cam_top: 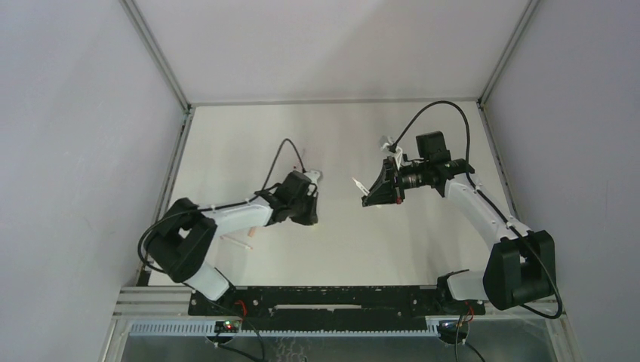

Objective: Insert the pens into the pen caps
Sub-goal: Move the pen cap to the center of the board.

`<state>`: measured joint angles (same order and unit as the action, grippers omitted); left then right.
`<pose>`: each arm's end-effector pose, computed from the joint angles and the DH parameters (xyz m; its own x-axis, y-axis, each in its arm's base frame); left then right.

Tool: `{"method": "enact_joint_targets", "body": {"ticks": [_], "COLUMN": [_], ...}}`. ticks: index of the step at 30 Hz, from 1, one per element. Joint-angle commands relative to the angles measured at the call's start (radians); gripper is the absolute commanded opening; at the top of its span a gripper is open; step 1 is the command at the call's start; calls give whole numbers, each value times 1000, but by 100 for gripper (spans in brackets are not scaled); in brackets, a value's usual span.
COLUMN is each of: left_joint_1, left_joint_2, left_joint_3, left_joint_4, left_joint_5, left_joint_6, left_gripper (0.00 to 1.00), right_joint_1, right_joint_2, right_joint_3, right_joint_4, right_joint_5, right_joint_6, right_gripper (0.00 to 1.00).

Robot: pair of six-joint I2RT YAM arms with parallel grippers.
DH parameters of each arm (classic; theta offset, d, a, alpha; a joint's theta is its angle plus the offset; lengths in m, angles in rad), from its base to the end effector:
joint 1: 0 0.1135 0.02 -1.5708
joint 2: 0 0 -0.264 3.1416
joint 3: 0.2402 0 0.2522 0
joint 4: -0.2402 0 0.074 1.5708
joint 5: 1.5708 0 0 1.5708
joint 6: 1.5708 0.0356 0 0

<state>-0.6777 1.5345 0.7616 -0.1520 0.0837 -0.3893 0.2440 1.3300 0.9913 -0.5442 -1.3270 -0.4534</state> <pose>0.2268 -0.1864 0.1618 -0.8276 0.1806 -0.5315 0.3782 0.8790 -0.2902 0.2444 0.0964 0.2813 -0.3865 -0.2052 -0.8992 -0.9183 -0.0050 0.3959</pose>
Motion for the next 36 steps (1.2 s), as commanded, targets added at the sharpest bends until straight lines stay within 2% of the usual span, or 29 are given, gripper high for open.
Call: {"method": "enact_joint_targets", "body": {"ticks": [1, 5, 9, 13, 17, 21, 25, 30, 36], "left_joint_1": [-73, -121, -161, -168, -168, -178, -191, -225, -245], "left_joint_2": [70, 120, 152, 102, 8, -110, -187, -161, -79], "left_joint_3": [99, 146, 171, 146, 103, 26, -65, -119, -115], "left_joint_4": [-13, -39, -59, -44, -8, 60, 161, 247, 237], "left_joint_5": [19, 6, -50, -81, -119, -110, -34, 30, -7], "left_joint_6": [104, 129, 127, 99, 57, 1, -76, -142, -165], "left_gripper": [7, 9, 20, 34, 41, 40, 32, 16, 11], "right_joint_1": [-18, -18, -20, -22, -22, -22, -23, -23, -25], "right_joint_2": [-8, -8, -9, -9, -9, -10, -11, -11, -9], "right_joint_3": [32, 31, 32, 32, 32, 32, 32, 33, 32], "right_joint_4": [-10, -12, -13, -13, -13, -12, -12, -14, -14], "right_joint_5": [-31, -32, -32, -32, -33, -32, -31, -30, -29], "right_joint_6": [-31, -33, -33, -34, -34, -34, -33, -35, -35], "right_gripper": [0, 0, 0, 0, 0, 0, 0, 0, 0]}}
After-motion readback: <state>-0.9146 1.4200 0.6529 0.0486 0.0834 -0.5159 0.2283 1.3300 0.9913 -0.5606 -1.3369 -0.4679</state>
